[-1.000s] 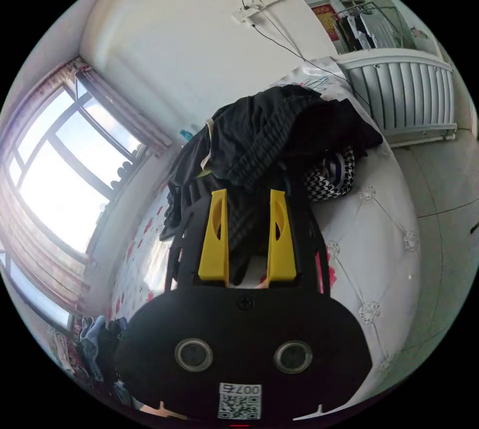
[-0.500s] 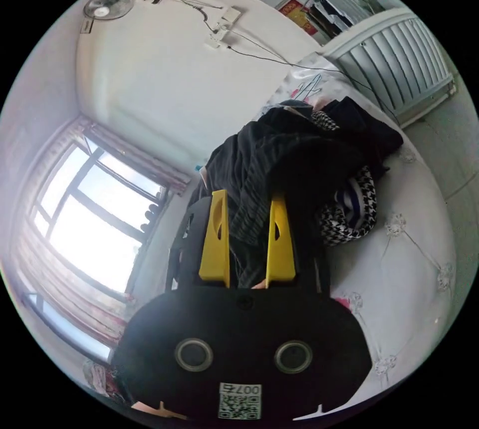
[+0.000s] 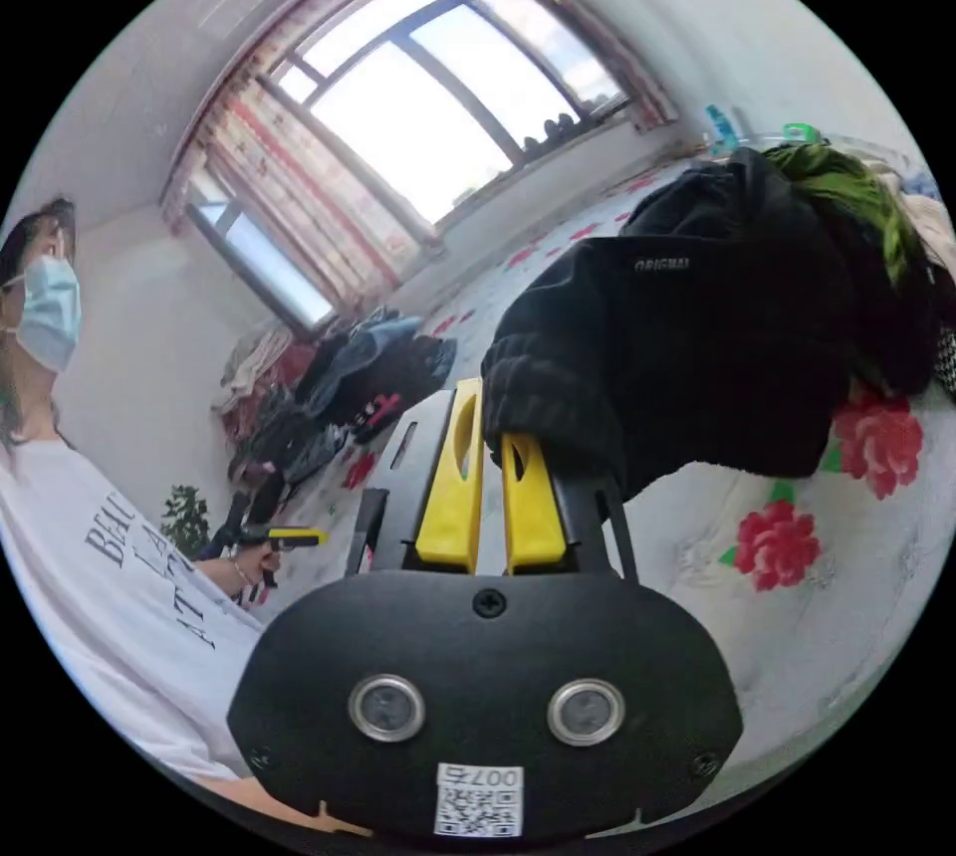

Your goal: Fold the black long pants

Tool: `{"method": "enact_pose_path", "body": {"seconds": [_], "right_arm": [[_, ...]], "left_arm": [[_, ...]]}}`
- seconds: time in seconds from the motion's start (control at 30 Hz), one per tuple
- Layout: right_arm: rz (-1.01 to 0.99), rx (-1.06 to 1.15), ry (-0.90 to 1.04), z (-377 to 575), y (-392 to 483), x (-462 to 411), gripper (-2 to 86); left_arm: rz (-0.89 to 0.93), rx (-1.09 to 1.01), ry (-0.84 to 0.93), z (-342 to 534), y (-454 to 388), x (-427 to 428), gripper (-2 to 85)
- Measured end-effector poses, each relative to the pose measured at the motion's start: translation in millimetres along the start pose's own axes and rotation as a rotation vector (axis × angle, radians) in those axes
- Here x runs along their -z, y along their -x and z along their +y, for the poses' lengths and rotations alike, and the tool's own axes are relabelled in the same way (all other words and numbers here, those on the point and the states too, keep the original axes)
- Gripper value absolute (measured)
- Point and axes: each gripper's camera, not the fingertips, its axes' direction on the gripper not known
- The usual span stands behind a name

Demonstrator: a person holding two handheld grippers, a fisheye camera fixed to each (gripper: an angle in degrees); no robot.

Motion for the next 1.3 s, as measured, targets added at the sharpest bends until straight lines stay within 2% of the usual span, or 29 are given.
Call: {"method": "enact_pose_path", "body": {"seconds": [0.17, 0.2, 0.3, 0.47, 0.57, 0.67, 0.8, 0.97, 1.07, 1.17, 1.23, 1.3], "right_arm": [[-0.355, 0.237, 0.388, 77.9, 196.7, -158.3, -0.5], [-0.482, 0.290, 0.469, 96.2, 243.7, -193.6, -0.4], [-0.691, 0.386, 0.664, 138.0, 347.2, -274.7, 0.1], [-0.660, 0.540, 0.762, 181.0, 438.9, -335.2, 1.9], [-0.465, 0.542, 0.715, 188.3, 429.1, -338.2, 3.1], [-0.287, 0.373, 0.663, 190.0, 378.8, -329.8, 4.6], [-0.081, 0.139, 0.581, 190.3, 301.4, -296.8, 6.3], [0.056, 0.055, 0.468, 171.2, 245.5, -269.2, 7.4], [0.104, 0.046, 0.463, 149.4, 217.1, -272.2, 8.2], [0.143, 0.040, 0.452, 122.0, 186.4, -279.4, 9.0], [0.146, 0.012, 0.447, 105.1, 163.4, -285.5, 9.6], [0.152, -0.049, 0.445, 83.9, 129.8, -296.8, 10.2]], "left_arm": [[0.058, -0.019, -0.074, 79.4, 14.0, 43.0, 4.8], [0.056, -0.004, -0.095, 103.6, 23.0, 54.1, 4.9], [0.031, 0.095, -0.141, 167.6, 57.8, 79.0, 4.8], [-0.063, 0.384, -0.188, 267.5, 132.3, 118.5, 3.9], [-0.129, 0.459, -0.226, 316.1, 155.7, 147.8, 1.0], [-0.220, 0.430, -0.245, 344.5, 154.1, 171.7, 2.2], [-0.241, 0.290, -0.351, 360.0, 122.1, 198.0, 4.8], [-0.392, 0.085, -0.421, 354.3, 80.3, 197.6, 5.3], [-0.282, 0.181, -0.291, 346.7, 105.8, 171.9, 9.4], [-0.122, 0.312, -0.059, 350.6, 141.2, 136.3, 13.4], [-0.145, 0.384, 0.039, 369.1, 150.8, 118.4, 13.1], [-0.207, 0.430, 0.051, 384.9, 152.1, 116.6, 12.2]]}}
